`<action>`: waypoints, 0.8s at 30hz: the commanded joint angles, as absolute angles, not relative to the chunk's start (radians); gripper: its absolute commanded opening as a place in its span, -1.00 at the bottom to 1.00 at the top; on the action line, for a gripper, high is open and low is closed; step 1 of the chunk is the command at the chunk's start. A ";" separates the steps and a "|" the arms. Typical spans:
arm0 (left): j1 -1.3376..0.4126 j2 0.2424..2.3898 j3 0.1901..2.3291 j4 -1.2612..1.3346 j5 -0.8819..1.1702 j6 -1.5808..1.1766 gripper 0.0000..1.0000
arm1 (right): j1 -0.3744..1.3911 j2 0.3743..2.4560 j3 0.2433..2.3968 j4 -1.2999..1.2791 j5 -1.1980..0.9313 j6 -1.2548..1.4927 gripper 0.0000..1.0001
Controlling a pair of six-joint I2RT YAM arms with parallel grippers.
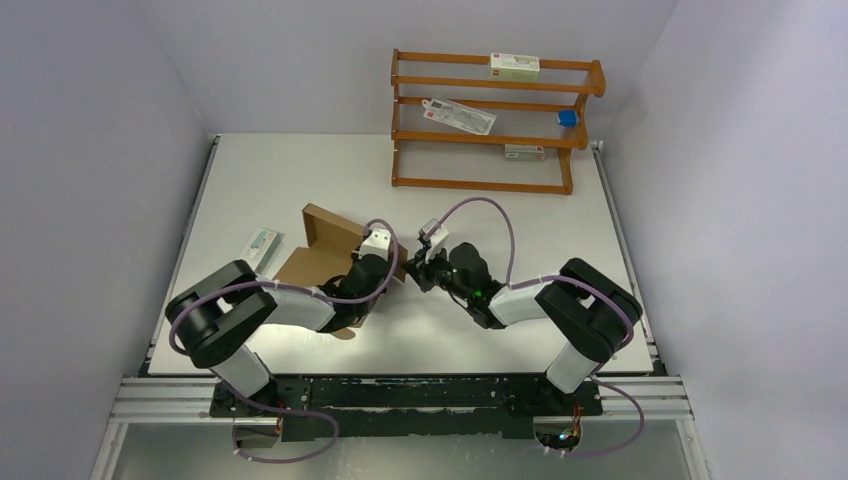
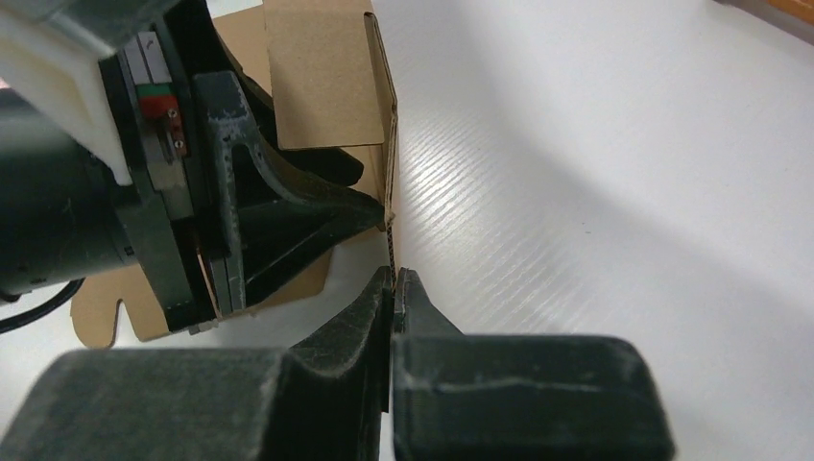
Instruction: Fold the paper box
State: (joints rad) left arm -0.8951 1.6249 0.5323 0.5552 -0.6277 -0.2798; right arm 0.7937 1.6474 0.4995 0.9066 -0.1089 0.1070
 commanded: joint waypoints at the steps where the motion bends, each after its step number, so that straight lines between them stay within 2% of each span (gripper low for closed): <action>1: -0.847 1.572 0.504 0.548 -0.487 -0.363 -0.28 | 0.801 1.651 0.520 0.893 -0.097 0.071 -1.00; 4: -0.827 1.544 0.487 0.558 -0.433 -0.397 -0.21 | 0.803 1.646 0.522 0.888 -0.087 0.059 -1.00; 12: -0.822 1.380 0.429 0.529 -0.328 -0.485 0.24 | 0.808 1.644 0.528 0.874 -0.079 0.045 -1.00; 18: -0.816 1.209 0.408 0.480 -0.289 -0.579 0.43 | 0.815 1.649 0.534 0.871 -0.075 0.039 -1.00; 24: -0.787 1.202 0.468 0.477 -0.280 -0.625 0.55 | 0.822 1.649 0.535 0.871 -0.075 0.038 -1.00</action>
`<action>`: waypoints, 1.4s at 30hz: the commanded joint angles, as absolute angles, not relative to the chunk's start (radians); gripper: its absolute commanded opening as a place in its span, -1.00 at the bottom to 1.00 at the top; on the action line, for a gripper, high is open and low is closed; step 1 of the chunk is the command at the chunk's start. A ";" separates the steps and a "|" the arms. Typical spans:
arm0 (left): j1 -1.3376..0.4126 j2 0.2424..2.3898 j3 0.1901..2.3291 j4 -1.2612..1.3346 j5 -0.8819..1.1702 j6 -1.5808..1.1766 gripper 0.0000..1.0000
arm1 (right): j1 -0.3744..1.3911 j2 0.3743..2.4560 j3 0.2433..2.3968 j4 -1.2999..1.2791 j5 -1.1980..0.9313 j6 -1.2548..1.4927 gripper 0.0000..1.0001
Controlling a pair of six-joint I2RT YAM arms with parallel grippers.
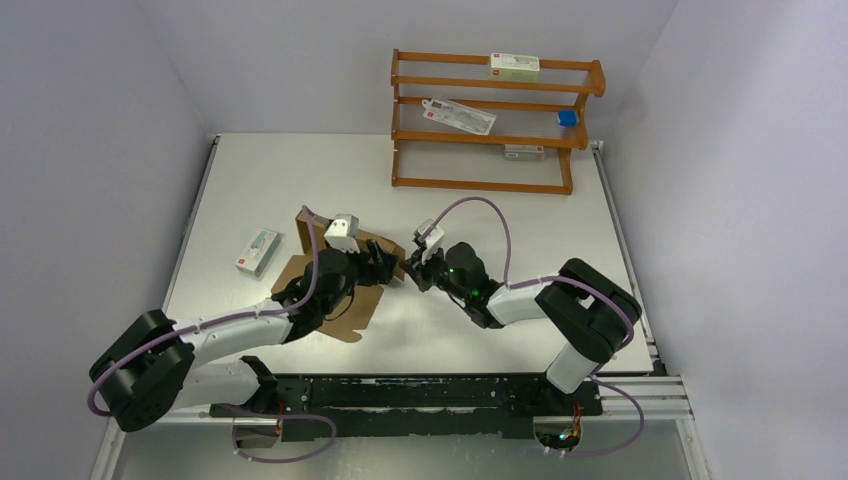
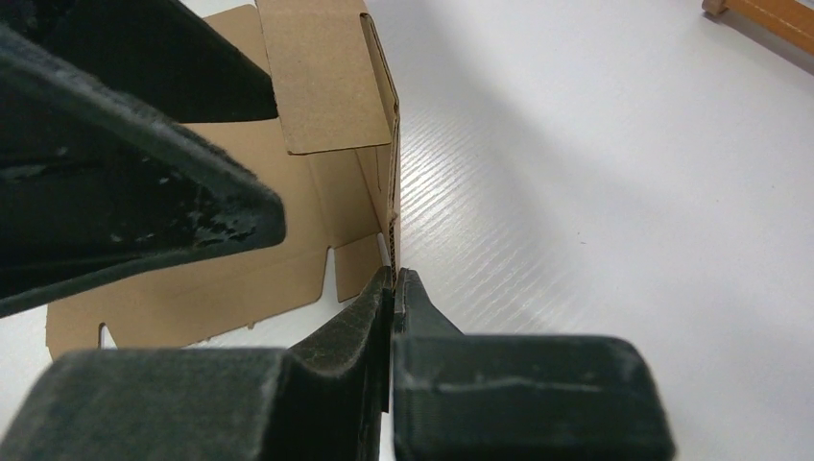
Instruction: Fold the paper box
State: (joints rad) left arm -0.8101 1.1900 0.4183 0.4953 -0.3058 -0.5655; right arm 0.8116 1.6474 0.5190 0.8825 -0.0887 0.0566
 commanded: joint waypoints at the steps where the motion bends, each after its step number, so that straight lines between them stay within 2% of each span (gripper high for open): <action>1: -0.782 1.213 0.481 0.474 -0.291 -0.628 0.55 | 0.822 1.650 0.536 0.870 -0.075 0.037 -1.00; 6: -0.763 1.232 0.493 0.461 -0.376 -0.650 0.48 | 0.823 1.644 0.531 0.868 -0.072 0.034 -1.00; 13: -0.759 1.253 0.497 0.423 -0.416 -0.569 -0.01 | 0.824 1.650 0.537 0.867 -0.077 0.035 -1.00; 25: -0.758 1.331 0.486 0.559 -0.569 -0.415 -0.10 | 0.828 1.657 0.545 0.861 -0.104 0.030 -1.00; 30: -0.761 1.344 0.481 0.594 -0.669 -0.379 -0.26 | 0.830 1.656 0.546 0.858 -0.111 0.026 -1.00; 38: -0.788 1.381 0.488 0.575 -0.756 -0.340 -0.24 | 0.830 1.659 0.550 0.854 -0.118 0.025 -1.00; 42: -0.805 1.392 0.483 0.570 -0.749 -0.327 0.01 | 0.831 1.661 0.553 0.850 -0.121 0.026 -1.00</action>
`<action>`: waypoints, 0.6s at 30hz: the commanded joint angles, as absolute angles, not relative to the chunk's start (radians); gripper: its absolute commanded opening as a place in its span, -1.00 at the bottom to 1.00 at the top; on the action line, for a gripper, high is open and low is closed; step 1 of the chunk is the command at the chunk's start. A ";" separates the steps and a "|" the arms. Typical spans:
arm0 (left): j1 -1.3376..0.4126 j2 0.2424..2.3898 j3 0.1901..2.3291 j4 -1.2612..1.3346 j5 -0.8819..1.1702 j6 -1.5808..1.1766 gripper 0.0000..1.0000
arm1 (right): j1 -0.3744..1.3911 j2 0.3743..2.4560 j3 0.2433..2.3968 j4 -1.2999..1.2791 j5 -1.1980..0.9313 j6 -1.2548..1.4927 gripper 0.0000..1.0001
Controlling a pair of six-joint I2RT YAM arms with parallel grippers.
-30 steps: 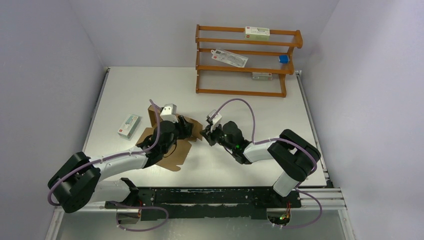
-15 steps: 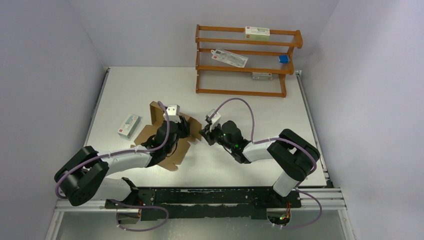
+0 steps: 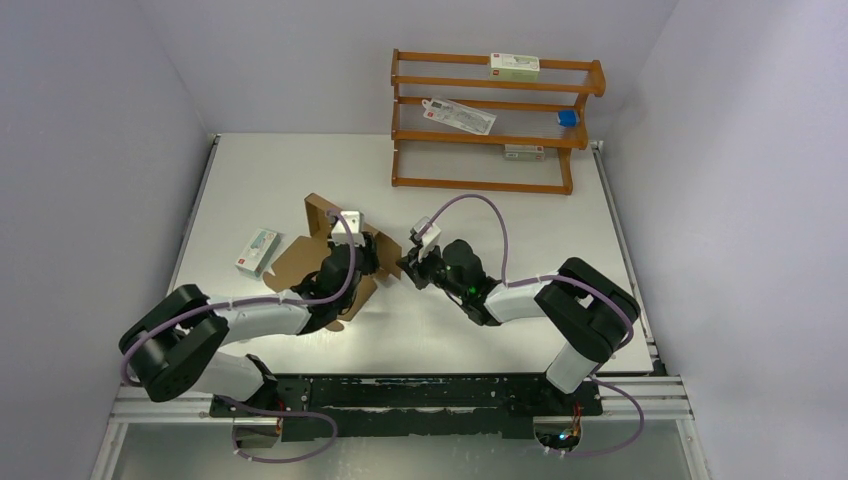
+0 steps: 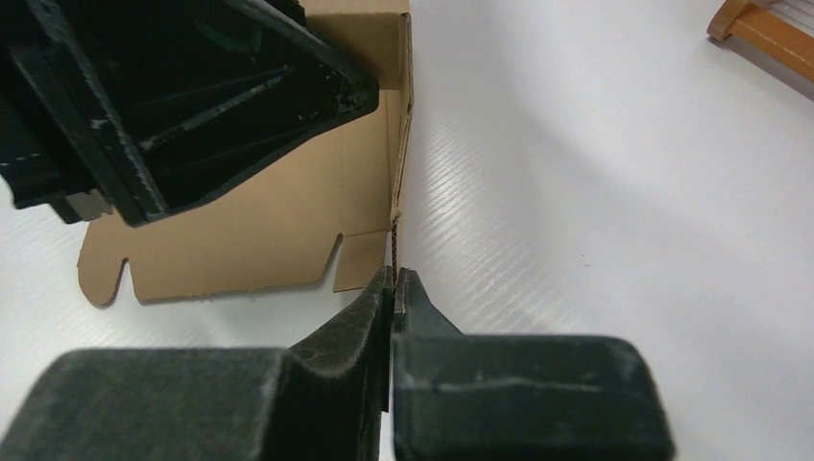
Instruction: Fold the paper box
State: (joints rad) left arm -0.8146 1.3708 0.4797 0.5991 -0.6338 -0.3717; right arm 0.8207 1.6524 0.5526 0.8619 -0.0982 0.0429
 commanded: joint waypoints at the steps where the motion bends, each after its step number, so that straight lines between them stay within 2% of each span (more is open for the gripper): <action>1: -0.812 1.385 0.474 0.579 -0.731 -0.315 0.07 | 0.831 1.661 0.555 0.850 -0.121 0.026 -1.00; 8: -0.845 1.256 0.445 0.455 -0.574 -0.285 0.36 | 0.831 1.662 0.559 0.848 -0.120 0.025 -1.00; 18: -0.927 1.138 0.365 0.244 -0.504 -0.421 0.47 | 0.831 1.671 0.564 0.849 -0.123 0.026 -1.00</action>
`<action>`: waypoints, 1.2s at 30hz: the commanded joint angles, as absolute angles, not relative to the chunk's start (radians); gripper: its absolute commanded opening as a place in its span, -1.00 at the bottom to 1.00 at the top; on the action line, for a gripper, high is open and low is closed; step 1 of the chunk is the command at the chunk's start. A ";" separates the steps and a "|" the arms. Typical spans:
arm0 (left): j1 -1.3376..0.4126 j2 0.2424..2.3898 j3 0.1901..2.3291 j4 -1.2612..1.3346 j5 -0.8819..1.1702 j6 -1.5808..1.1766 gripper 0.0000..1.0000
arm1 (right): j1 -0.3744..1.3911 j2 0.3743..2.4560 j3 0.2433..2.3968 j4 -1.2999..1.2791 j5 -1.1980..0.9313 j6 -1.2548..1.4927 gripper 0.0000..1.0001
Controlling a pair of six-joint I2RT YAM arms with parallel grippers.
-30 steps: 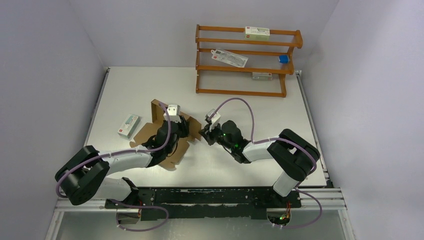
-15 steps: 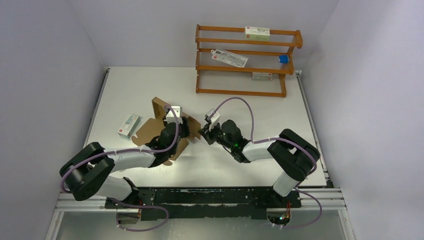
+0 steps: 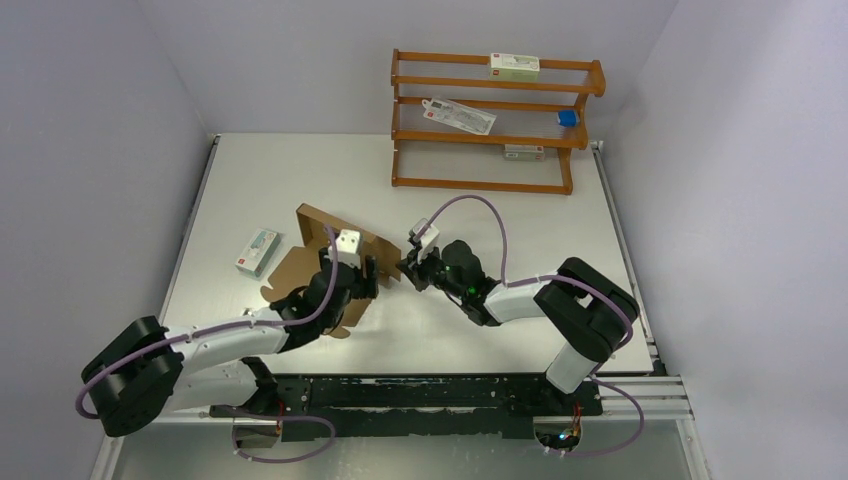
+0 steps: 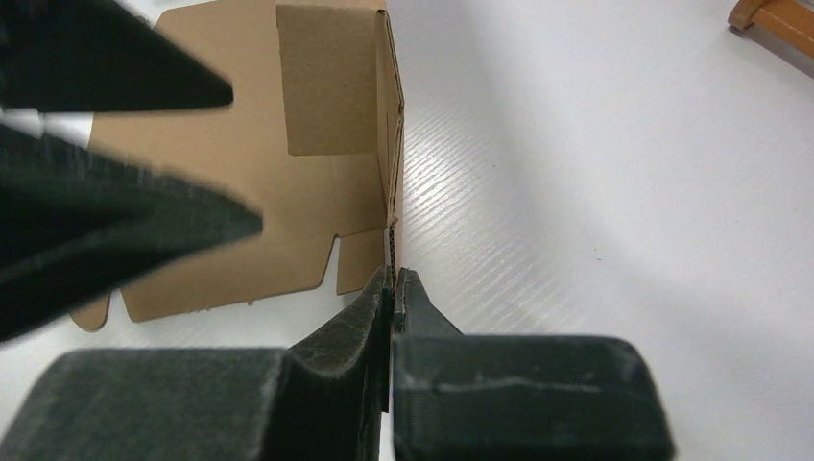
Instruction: Fold the paper box
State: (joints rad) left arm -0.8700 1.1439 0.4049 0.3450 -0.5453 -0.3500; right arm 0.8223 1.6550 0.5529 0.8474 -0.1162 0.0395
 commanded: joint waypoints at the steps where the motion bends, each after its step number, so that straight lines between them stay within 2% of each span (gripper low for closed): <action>1: -0.952 1.147 0.356 0.249 -0.520 -0.436 0.48 | 0.831 1.671 0.566 0.848 -0.124 0.025 -1.00; 5: -1.031 1.231 0.353 0.299 -0.607 -0.446 0.51 | 0.833 1.671 0.566 0.848 -0.125 0.024 -1.00; 11: -1.059 1.413 0.412 0.410 -0.729 -0.355 0.60 | 0.834 1.665 0.563 0.848 -0.128 0.023 -1.00; 18: -1.063 1.541 0.471 0.484 -0.777 -0.300 0.57 | 0.836 1.662 0.562 0.845 -0.127 0.020 -1.00; 28: -1.053 1.604 0.459 0.616 -0.901 -0.244 0.15 | 0.836 1.660 0.560 0.845 -0.134 0.020 -1.00; 36: -0.976 1.531 0.425 0.652 -0.819 -0.283 -0.03 | 0.836 1.657 0.561 0.837 -0.133 0.013 -1.00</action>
